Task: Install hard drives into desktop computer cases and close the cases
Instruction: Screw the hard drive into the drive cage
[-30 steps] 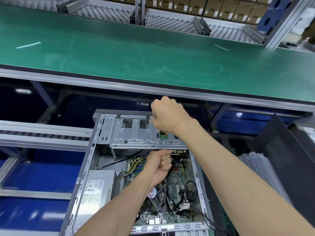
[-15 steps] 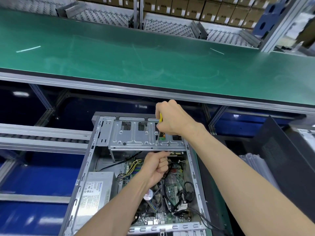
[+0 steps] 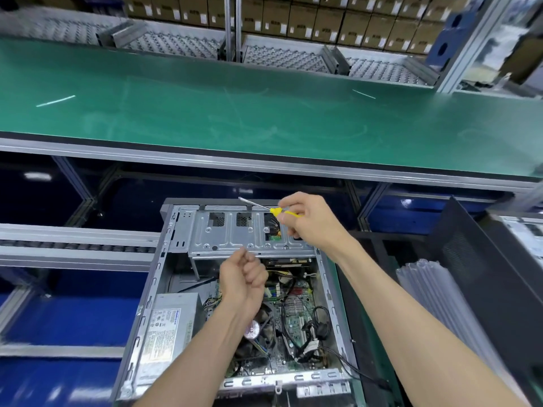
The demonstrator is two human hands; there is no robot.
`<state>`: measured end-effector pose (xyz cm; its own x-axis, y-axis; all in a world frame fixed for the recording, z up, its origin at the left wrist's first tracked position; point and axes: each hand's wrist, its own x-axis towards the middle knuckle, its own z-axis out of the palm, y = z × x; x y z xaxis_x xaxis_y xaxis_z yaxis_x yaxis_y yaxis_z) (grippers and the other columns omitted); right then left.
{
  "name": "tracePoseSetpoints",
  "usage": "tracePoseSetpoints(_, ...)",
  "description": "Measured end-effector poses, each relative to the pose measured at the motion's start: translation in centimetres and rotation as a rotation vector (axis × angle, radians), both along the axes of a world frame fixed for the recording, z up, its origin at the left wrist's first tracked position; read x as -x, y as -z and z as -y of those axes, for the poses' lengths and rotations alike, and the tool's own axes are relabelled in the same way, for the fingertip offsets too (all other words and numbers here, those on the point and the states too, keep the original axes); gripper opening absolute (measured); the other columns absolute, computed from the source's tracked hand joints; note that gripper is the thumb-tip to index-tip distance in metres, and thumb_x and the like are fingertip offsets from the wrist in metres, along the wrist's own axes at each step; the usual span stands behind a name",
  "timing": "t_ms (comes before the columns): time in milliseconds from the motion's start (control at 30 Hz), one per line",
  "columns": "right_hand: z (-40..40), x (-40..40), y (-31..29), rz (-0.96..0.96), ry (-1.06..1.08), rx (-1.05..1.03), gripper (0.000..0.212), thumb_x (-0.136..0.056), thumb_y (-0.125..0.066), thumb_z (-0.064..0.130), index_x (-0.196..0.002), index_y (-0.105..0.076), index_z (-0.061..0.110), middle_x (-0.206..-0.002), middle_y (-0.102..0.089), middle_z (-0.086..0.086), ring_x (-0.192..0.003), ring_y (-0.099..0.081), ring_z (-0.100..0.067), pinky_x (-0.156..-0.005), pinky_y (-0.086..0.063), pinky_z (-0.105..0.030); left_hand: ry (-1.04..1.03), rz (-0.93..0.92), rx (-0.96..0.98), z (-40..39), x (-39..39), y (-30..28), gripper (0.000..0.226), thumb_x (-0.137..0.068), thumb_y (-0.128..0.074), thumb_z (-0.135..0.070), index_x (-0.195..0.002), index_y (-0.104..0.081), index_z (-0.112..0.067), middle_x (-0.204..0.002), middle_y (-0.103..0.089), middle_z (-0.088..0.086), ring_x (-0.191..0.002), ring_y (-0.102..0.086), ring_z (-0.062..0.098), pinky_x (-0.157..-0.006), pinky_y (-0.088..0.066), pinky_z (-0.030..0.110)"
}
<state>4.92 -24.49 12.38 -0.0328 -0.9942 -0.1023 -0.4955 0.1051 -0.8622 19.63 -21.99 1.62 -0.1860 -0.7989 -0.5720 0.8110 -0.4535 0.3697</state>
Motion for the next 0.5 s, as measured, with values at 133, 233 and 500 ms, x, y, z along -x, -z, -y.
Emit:
tracePoseSetpoints(133,-1.1,-0.9,0.6,-0.174,-0.114,0.084,0.015,-0.089,-0.060,0.001,-0.097,-0.066,0.012,-0.086,-0.064,0.003,-0.073,-0.054,-0.008,-0.071,-0.047,-0.028,-0.004,-0.296,0.102,0.5,0.3,-0.9,0.046,-0.107,-0.039,-0.032,-0.106,-0.066,0.005,-0.080,-0.064,0.010,-0.071,-0.067,0.020,-0.078,-0.056,0.035)
tracePoseSetpoints(233,-1.7,-1.2,1.2,-0.303,-0.130,0.142,0.009,-0.082,-0.065,0.007,-0.076,-0.063,0.013,-0.072,-0.061,-0.003,-0.070,-0.051,-0.016,-0.069,-0.048,-0.040,0.047,-0.332,0.181,0.6,0.7,-1.4,0.057,-0.108,-0.032,-0.039,-0.131,-0.059,0.006,-0.130,-0.065,0.021,-0.116,-0.067,0.032,-0.107,-0.046,0.040)
tracePoseSetpoints(500,-2.5,-1.4,3.2,-0.555,-0.199,0.148,0.014,-0.084,-0.075,0.041,-0.080,-0.075,0.028,-0.077,-0.069,0.004,-0.077,-0.059,-0.016,-0.059,-0.045,-0.030,0.131,-0.298,0.237,1.3,1.4,-2.5,0.064,-0.108,-0.023,-0.045,-0.141,-0.051,0.003,-0.141,-0.059,0.019,-0.131,-0.057,0.033,-0.106,-0.048,0.042)
